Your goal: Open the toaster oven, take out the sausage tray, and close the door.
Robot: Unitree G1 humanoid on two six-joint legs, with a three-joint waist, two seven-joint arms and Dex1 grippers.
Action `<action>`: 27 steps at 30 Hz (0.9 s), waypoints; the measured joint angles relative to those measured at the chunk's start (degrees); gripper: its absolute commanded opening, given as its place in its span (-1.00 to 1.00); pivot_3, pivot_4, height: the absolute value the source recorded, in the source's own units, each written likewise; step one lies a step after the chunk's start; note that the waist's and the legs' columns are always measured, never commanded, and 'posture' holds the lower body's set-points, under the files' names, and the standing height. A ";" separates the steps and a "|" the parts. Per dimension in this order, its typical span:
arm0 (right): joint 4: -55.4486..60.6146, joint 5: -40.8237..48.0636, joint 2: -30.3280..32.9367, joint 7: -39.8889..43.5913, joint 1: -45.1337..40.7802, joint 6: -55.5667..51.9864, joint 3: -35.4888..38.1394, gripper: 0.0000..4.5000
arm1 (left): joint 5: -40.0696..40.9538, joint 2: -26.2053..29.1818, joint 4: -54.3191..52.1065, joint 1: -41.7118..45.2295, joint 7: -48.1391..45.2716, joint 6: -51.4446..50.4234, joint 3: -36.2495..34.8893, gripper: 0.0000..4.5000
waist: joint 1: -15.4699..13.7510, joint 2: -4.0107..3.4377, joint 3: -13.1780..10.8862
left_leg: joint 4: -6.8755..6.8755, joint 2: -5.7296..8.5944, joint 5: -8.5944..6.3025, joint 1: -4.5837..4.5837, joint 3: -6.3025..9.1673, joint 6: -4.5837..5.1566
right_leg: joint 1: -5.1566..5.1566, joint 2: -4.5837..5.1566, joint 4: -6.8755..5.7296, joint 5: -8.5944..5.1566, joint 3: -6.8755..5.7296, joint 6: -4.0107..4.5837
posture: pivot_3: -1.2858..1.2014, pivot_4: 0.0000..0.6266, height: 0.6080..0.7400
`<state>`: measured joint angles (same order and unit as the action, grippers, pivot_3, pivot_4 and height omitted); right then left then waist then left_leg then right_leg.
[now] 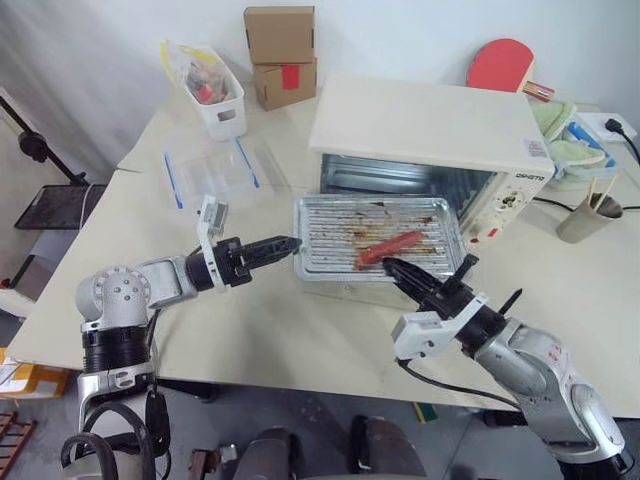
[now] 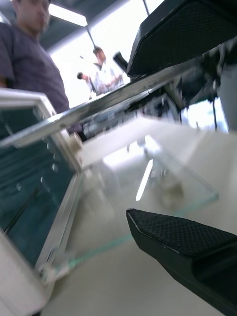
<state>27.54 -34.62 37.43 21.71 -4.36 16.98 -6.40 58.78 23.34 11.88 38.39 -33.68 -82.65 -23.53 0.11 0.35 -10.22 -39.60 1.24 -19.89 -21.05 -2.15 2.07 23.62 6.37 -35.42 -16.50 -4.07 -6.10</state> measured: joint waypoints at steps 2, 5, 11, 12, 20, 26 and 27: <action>-1.57 0.68 0.04 0.70 -1.27 1.11 -0.40 -1.00 | 1.41 -0.88 1.91 1.61 2.47 -2.83 -2.45 1.00 | -0.05 0.01 0.00 | -0.01 0.01 0.00 0.00 0.01 0.00 | 0.00 0.02 -0.02 0.00 0.00 0.00 | 0.03 -0.52 1.00; -3.79 1.93 0.04 1.85 -3.45 2.42 -1.50 -1.00 | 2.54 -1.45 3.29 3.17 5.23 -6.82 -5.21 1.00 | 0.01 0.01 -0.01 | -0.02 0.04 0.00 -0.01 0.00 0.00 | 0.00 0.00 -0.02 0.00 0.00 0.00 | 0.03 -0.52 1.00; -5.23 3.65 0.03 3.53 -5.41 4.97 -2.83 -1.00 | 5.79 -2.06 3.94 3.38 10.06 -9.55 -5.29 0.62 | 0.00 0.01 0.00 | -0.04 0.03 0.00 0.00 0.02 -0.05 | 0.00 0.07 -0.05 0.00 0.01 0.00 | 0.03 -0.52 1.00; -5.34 3.82 0.03 3.73 -5.59 5.32 -3.09 -1.00 | 6.58 -2.10 4.21 3.38 10.85 -9.68 -5.21 0.49 | 0.00 0.01 0.00 | -0.05 0.02 0.00 0.01 0.02 -0.06 | 0.00 0.07 -0.05 0.00 0.01 0.00 | 0.03 -0.52 1.00; -6.09 5.53 -0.10 4.79 -6.38 6.69 -4.43 -1.00 | 17.28 -3.47 9.28 3.49 22.63 -9.77 -6.85 -0.61 | -0.01 0.01 -0.01 | -0.10 0.02 0.02 0.02 0.02 -0.13 | 0.00 0.12 -0.11 0.00 0.02 0.00 | 0.03 -0.52 1.00; -7.55 6.36 -0.50 5.96 -7.70 7.34 -4.47 -1.00 | 27.53 -3.30 12.61 2.29 32.59 -9.46 -6.93 -1.00 | -0.01 0.01 -0.01 | -0.12 0.02 0.02 0.06 0.03 -0.14 | -0.01 0.14 -0.14 0.00 0.04 0.00 | 0.03 -0.52 1.00; -7.78 7.46 -0.78 6.73 -7.68 7.30 -4.51 -0.87 | 29.54 -3.39 12.58 1.54 34.57 -9.20 -6.85 -1.00 | 0.00 0.01 -0.01 | -0.12 0.01 0.02 0.06 0.03 -0.14 | -0.01 0.16 -0.15 0.00 0.05 0.00 | 0.03 -0.52 1.00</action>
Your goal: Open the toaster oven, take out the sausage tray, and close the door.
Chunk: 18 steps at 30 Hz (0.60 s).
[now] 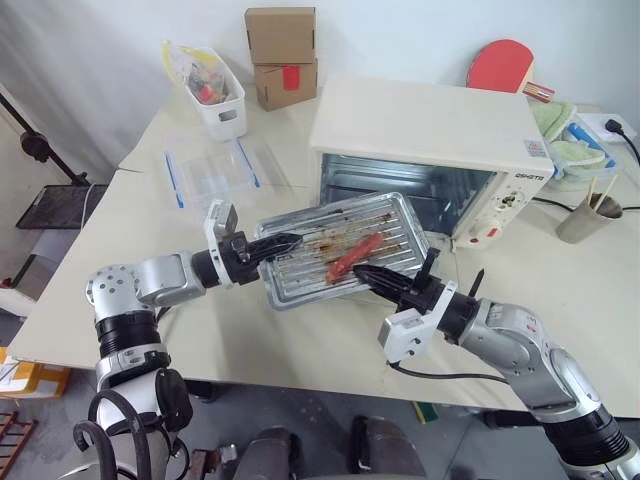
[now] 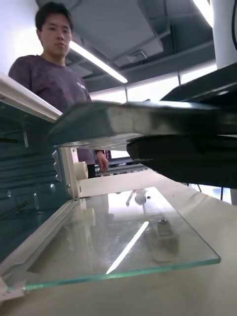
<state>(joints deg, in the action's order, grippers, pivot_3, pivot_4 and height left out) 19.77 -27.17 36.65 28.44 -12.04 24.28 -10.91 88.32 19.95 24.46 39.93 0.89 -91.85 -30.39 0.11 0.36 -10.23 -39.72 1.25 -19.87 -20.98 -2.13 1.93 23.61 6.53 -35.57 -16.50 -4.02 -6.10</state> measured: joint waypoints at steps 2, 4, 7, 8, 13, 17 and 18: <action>-0.56 2.92 -0.67 0.71 0.06 -0.03 0.02 -0.58 | 4.95 -0.23 -0.33 -1.83 4.68 1.69 0.27 -1.00 | 0.08 0.00 0.00 | 0.00 -0.01 0.00 0.00 0.00 0.00 | 0.00 0.01 0.00 0.00 0.02 0.00 | 0.03 -0.52 1.00; -0.93 4.95 -1.56 0.70 0.02 0.48 0.02 -0.26 | 10.63 -0.17 -0.94 -3.97 9.60 4.70 1.53 -1.00 | 0.05 0.00 0.00 | 0.00 -0.02 0.00 0.04 0.00 -0.03 | 0.00 0.03 -0.02 0.00 0.06 0.00 | 0.03 -0.52 1.00; -0.92 6.79 -1.38 0.69 0.33 1.53 0.46 0.17 | 19.73 1.06 -1.35 -8.49 15.19 9.64 4.19 -1.00 | 0.07 0.00 0.00 | 0.00 -0.02 -0.01 0.12 -0.01 -0.05 | -0.05 0.03 -0.03 0.00 0.11 0.01 | 0.03 -0.52 1.00; -0.88 7.78 -0.91 0.74 1.07 2.35 0.80 0.34 | 21.85 1.93 -1.39 -10.05 16.36 10.69 4.91 -1.00 | 0.01 0.00 0.00 | 0.00 -0.02 -0.02 0.12 -0.01 -0.05 | -0.06 0.02 -0.03 -0.01 0.11 0.02 | 0.03 -0.52 1.00; 0.20 13.79 3.19 1.36 7.06 5.88 6.01 0.98 | 23.31 7.78 -1.66 -17.20 15.25 10.67 5.48 -1.00 | 0.00 0.00 0.00 | 0.11 0.02 -0.02 0.26 -0.08 -0.05 | -0.18 0.00 0.03 -0.02 0.18 0.03 | 0.03 -0.52 1.00; -0.74 17.39 6.95 2.84 12.45 8.32 10.33 0.98 | 23.58 8.94 -4.72 -22.21 11.15 11.35 3.40 -1.00 | 0.00 0.00 0.00 | 0.20 -0.01 -0.05 0.54 -0.10 -0.10 | -0.41 0.02 0.09 -0.05 0.24 0.09 | 0.03 -0.52 1.00; -2.13 17.87 7.79 3.00 13.37 9.07 11.64 0.98 | 23.58 9.52 -5.45 -23.79 10.62 12.17 2.27 -1.00 | 0.15 0.00 0.00 | 0.23 -0.03 -0.06 0.61 -0.17 -0.11 | -0.43 0.02 0.16 -0.06 0.29 0.11 | 0.03 -0.52 1.00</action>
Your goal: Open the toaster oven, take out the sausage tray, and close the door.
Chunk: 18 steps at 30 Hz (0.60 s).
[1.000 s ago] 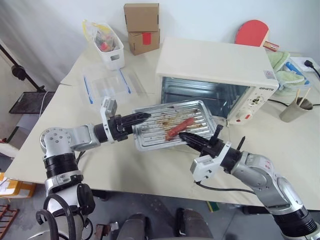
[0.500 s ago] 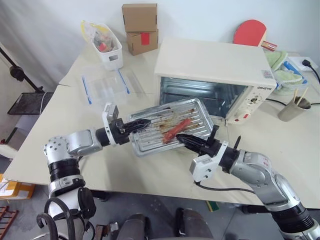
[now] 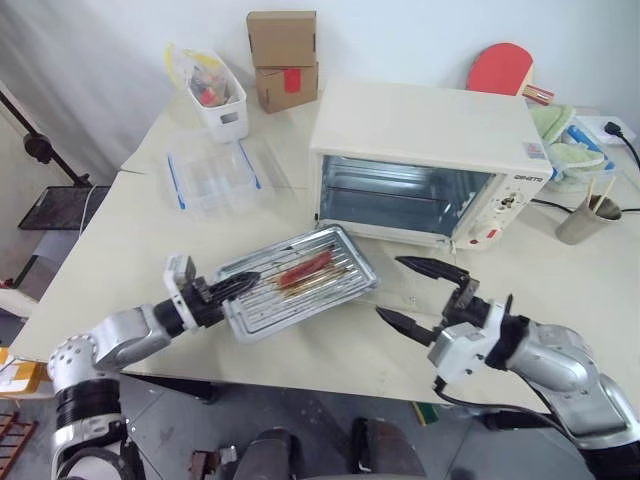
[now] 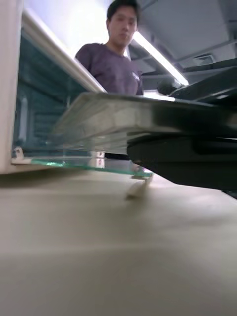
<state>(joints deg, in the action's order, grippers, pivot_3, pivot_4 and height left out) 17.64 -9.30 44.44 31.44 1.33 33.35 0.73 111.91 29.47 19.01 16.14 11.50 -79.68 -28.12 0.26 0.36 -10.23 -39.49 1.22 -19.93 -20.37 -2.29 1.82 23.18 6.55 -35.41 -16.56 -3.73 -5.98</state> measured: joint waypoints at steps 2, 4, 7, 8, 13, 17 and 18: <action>-3.69 0.99 0.63 -0.08 0.08 0.76 2.82 0.90 | 0.02 0.44 -1.59 -2.82 -1.12 1.99 -2.28 -1.00 | 0.30 0.00 0.00 | 0.08 -0.05 0.00 0.16 -0.14 -0.01 | -0.07 0.00 0.11 -0.03 0.06 0.06 | 0.03 -0.52 1.00; -7.68 1.76 1.79 -0.31 -0.27 1.74 5.57 0.71 | 0.03 0.58 -3.52 -5.89 -2.35 3.49 -4.42 -1.00 | 0.39 0.00 0.00 | 0.13 -0.09 -0.01 0.21 -0.16 -0.03 | -0.09 0.01 0.11 -0.06 0.08 0.12 | 0.03 -0.52 1.00; -15.48 3.55 3.21 -0.55 -0.83 3.05 9.54 0.23 | 0.08 0.23 -6.97 -11.41 -3.98 5.71 -8.13 -1.00 | 0.33 0.00 0.00 | 0.23 -0.13 -0.01 0.22 -0.15 -0.04 | -0.09 0.04 0.19 -0.09 0.08 0.17 | 0.03 -0.52 1.00; -18.13 4.58 3.65 -0.24 -0.67 3.08 10.38 0.07 | 0.11 -0.36 -8.24 -13.28 -4.38 6.65 -9.49 -1.00 | 0.29 -0.01 0.00 | 0.30 -0.13 -0.01 0.22 -0.15 -0.03 | -0.09 0.06 0.27 -0.09 0.08 0.17 | 0.03 -0.52 1.00; -28.24 11.41 3.88 3.60 -0.59 2.27 11.46 -0.73 | 0.15 -5.53 -15.10 -19.87 -5.25 11.38 -14.76 -1.00 | 0.09 -0.02 0.00 | 0.37 -0.16 -0.05 0.20 -0.15 0.03 | -0.10 0.10 0.41 -0.10 0.09 0.18 | 0.03 -0.52 1.00; -32.79 18.76 3.31 9.37 -3.12 -1.77 11.16 -0.99 | 0.18 -10.61 -20.10 -24.23 -5.21 15.44 -18.51 -1.00 | 0.36 -0.04 -0.01 | 0.37 -0.22 -0.07 0.21 -0.15 0.05 | -0.13 0.10 0.46 -0.11 0.10 0.20 | 0.03 -0.52 1.00; -33.03 20.95 2.93 11.53 -3.88 -2.98 10.83 -0.99 | 0.19 -11.83 -21.22 -25.03 -5.10 16.41 -18.89 -1.00 | 0.34 -0.04 0.00 | 0.37 -0.23 -0.08 0.21 -0.15 0.06 | -0.15 0.10 0.46 -0.11 0.09 0.21 | 0.03 -0.52 1.00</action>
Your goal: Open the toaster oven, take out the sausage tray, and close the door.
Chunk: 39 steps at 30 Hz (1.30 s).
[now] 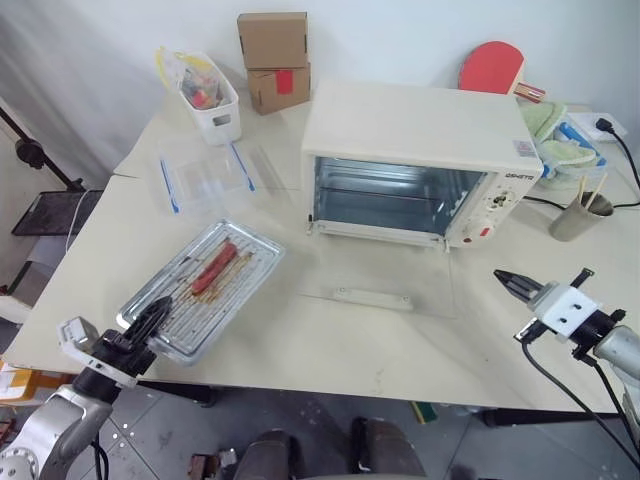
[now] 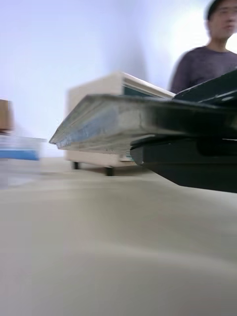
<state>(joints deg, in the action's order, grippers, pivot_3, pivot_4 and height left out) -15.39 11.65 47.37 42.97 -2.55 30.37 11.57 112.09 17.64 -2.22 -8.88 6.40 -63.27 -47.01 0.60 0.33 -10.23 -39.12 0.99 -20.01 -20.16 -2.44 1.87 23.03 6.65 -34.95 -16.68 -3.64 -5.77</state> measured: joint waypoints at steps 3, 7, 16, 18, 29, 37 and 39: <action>-0.17 5.37 -0.49 7.38 -1.34 -4.65 -1.88 -0.99 | -0.03 -2.36 -2.07 -1.45 0.74 2.05 -0.16 -1.00 | -0.37 0.00 0.00 | 0.00 -0.01 -0.07 0.00 0.01 0.03 | 0.00 0.00 0.00 -0.01 -0.01 0.01 | 0.03 -0.52 1.00; -0.19 9.31 -1.65 16.55 -2.24 -12.83 -6.41 -0.99 | -0.03 -5.63 -5.78 -2.21 1.95 5.08 0.63 -1.00 | -0.73 -0.01 0.00 | 0.00 0.00 -0.20 -0.05 0.05 0.11 | -0.05 0.03 0.17 0.00 -0.01 0.00 | 0.03 -0.52 1.00; 5.97 14.31 -2.74 23.05 -4.38 -24.68 -6.73 -0.99 | -0.02 -6.32 -8.75 -1.05 3.10 8.13 2.98 -1.00 | -0.51 -0.05 -0.01 | 0.00 -0.01 -0.33 -0.07 0.05 0.05 | -0.05 0.00 0.30 0.01 -0.05 -0.01 | 0.03 -0.52 1.00; 9.55 17.13 -3.25 24.11 -4.37 -27.01 -6.34 -0.99 | -0.03 -6.32 -8.91 -0.90 3.37 8.45 3.15 -1.00 | -0.54 -0.05 -0.02 | 0.00 -0.01 -0.35 -0.08 0.05 0.02 | -0.05 0.00 0.31 0.01 -0.05 -0.01 | 0.03 -0.52 1.00; 20.47 28.89 -6.36 18.97 -6.39 -39.26 1.94 -0.99 | -0.02 -6.31 -10.60 -0.25 2.64 8.15 4.45 -1.00 | -0.44 -0.16 -0.08 | 0.04 -0.01 -0.56 -0.13 0.10 -0.16 | -0.09 0.00 0.53 0.03 -0.09 -0.04 | 0.03 -0.52 1.00; 25.40 30.61 -8.68 9.54 -7.05 -42.00 7.73 -0.99 | -0.02 -5.05 -10.20 1.50 2.85 6.25 7.20 -1.00 | -1.45 -0.16 -0.08 | 0.07 0.00 -0.58 -0.19 0.17 -0.11 | -0.09 -0.02 0.61 0.03 -0.15 -0.04 | 0.03 -0.52 1.00; 26.48 32.53 -8.55 11.16 -4.54 -44.11 8.47 -0.92 | -0.02 -3.81 -9.83 1.77 2.86 5.12 8.67 -1.00 | -1.72 -0.18 -0.09 | 0.07 -0.01 -0.56 -0.19 0.17 0.04 | -0.09 -0.02 0.65 0.03 -0.15 -0.05 | 0.03 -0.52 1.00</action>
<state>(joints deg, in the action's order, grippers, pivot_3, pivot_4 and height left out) 11.09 44.18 38.82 54.13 -7.09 -13.73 20.03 112.07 13.83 -12.05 -7.12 9.27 -58.15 -38.34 -1.12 0.15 -10.32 -39.04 0.98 -20.57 -20.35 -2.28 1.91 22.94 6.62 -34.30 -16.65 -3.79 -5.82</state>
